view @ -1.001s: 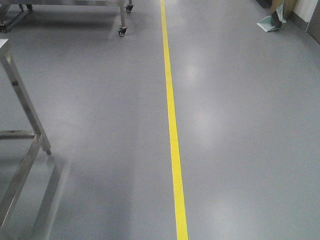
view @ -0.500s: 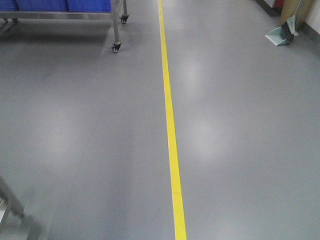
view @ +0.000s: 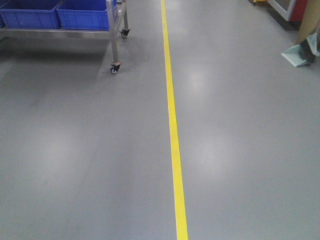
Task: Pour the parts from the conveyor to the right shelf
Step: 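Drive along the yellow floor line toward the shelves of blue bins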
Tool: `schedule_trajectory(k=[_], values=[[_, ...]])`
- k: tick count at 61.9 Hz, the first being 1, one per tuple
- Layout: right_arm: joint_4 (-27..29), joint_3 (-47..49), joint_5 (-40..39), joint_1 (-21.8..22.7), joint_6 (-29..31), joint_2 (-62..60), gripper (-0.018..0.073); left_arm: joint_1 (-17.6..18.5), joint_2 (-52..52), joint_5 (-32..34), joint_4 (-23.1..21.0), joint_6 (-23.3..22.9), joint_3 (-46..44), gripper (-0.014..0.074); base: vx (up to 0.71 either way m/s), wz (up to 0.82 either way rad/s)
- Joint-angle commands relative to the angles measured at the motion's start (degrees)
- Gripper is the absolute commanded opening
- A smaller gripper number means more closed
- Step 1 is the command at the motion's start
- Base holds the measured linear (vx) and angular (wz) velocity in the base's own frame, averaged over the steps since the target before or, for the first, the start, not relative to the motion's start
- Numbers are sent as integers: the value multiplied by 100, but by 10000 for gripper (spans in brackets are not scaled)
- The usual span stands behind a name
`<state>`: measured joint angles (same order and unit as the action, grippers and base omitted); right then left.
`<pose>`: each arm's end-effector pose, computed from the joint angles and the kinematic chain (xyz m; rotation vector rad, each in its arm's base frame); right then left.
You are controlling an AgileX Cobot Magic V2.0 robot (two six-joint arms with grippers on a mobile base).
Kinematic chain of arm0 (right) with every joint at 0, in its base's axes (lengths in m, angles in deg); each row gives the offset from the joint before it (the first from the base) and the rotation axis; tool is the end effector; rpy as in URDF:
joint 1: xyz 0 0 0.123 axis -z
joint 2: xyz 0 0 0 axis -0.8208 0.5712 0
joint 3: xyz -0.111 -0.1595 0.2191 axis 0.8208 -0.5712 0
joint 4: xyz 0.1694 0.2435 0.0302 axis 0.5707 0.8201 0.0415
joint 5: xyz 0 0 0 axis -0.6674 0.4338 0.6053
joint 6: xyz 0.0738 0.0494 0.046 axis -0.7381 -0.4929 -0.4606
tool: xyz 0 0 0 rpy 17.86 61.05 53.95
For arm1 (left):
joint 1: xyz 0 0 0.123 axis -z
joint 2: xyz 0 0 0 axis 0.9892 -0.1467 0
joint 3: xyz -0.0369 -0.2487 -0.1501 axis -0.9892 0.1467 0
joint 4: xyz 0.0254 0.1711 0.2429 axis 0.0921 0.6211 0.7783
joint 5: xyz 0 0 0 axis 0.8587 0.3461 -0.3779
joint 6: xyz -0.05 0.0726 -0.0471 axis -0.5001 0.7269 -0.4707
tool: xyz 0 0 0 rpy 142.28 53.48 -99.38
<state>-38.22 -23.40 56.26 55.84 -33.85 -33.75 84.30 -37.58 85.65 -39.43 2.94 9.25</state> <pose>0.1012 -0.0018 0.2607 0.0094 1.7655 -0.0190 0.1045 -0.0052 0.2011 0.0316 1.5328 -0.0459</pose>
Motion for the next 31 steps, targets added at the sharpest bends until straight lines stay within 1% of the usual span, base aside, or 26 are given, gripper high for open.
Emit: schedule_trajectory(k=[1,31], values=[[-22,168,-468,20,48,99,-5,45,60,439,-16,-49,177,-6,85,10],[-22,168,-468,20,48,99,-5,45,60,439,-16,-49,177,-6,81,5]])
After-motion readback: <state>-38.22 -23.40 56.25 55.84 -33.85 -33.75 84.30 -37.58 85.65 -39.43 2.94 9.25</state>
